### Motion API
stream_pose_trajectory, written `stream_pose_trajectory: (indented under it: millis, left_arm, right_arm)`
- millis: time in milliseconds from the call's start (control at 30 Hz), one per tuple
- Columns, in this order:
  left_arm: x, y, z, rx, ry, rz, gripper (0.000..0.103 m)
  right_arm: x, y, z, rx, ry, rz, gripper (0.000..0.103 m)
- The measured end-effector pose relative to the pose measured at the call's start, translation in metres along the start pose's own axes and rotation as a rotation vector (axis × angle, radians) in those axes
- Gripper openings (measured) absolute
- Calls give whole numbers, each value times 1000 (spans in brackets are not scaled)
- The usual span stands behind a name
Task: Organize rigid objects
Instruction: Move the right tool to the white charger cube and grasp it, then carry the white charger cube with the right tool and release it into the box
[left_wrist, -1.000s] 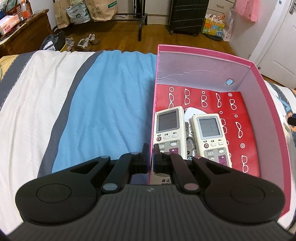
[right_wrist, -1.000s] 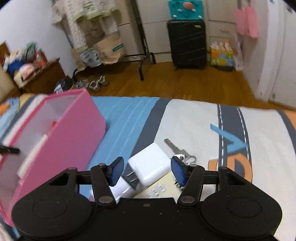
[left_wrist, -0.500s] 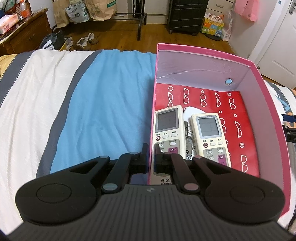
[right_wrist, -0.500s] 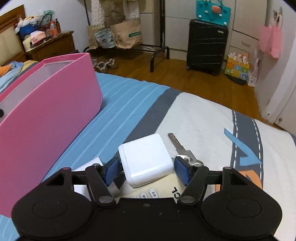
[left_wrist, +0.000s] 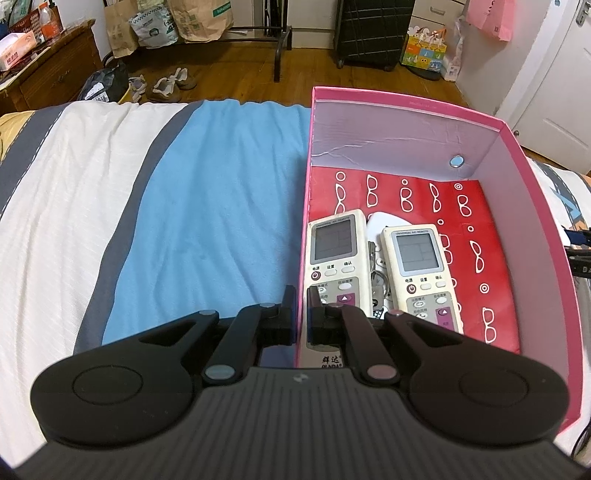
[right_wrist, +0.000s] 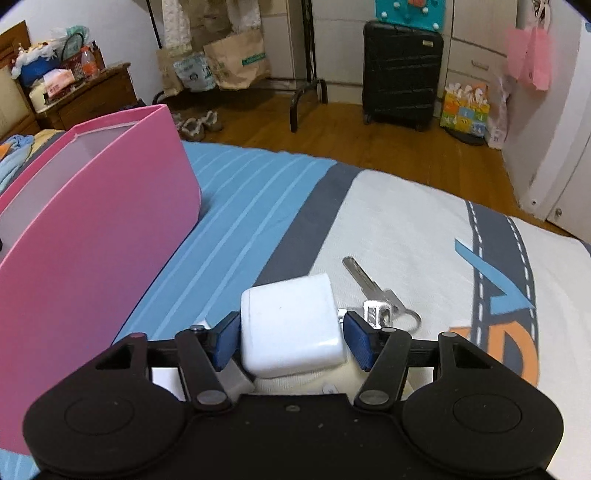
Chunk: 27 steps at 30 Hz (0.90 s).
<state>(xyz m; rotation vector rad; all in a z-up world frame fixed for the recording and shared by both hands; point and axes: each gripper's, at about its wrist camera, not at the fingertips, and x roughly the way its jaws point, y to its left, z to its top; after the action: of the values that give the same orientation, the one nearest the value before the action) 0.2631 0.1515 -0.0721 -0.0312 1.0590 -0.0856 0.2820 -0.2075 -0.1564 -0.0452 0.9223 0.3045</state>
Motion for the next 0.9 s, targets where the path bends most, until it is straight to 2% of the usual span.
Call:
stream_pose_trajectory:
  millis: [233,367,500,600,667,767,833,900]
  left_arm:
    - [0,-3,0,12,-3,14,4]
    - [-1,-3,1,3,-3,7,4]
    - [-1,-2,1,-7,-4,9,4]
    - [-1,0,1,-15,-1,6,4]
    - [-1,1,1,-19,0,3,4]
    - [-2,2,1,-21,2,0,4]
    - [-2,2,2,-20,2,-1,4]
    - [-2,1,2,-14,1,0,4]
  right_arm:
    - [-10,7,-3,-1,-51,-24,65]
    - [-23,-1,1,89,-75,-45,65]
    - [-52,4,0,115,-139,-47,65]
    - [-83,20,-1,88,-203,-35,65]
    - [-105,36,0,41,-255,-9,65]
    - [-138,62,-4,-44,-339,79,65]
    - [-153,78,-9,-67,-353,157,65]
    - [-158,99,-12,-93,-336,197,65]
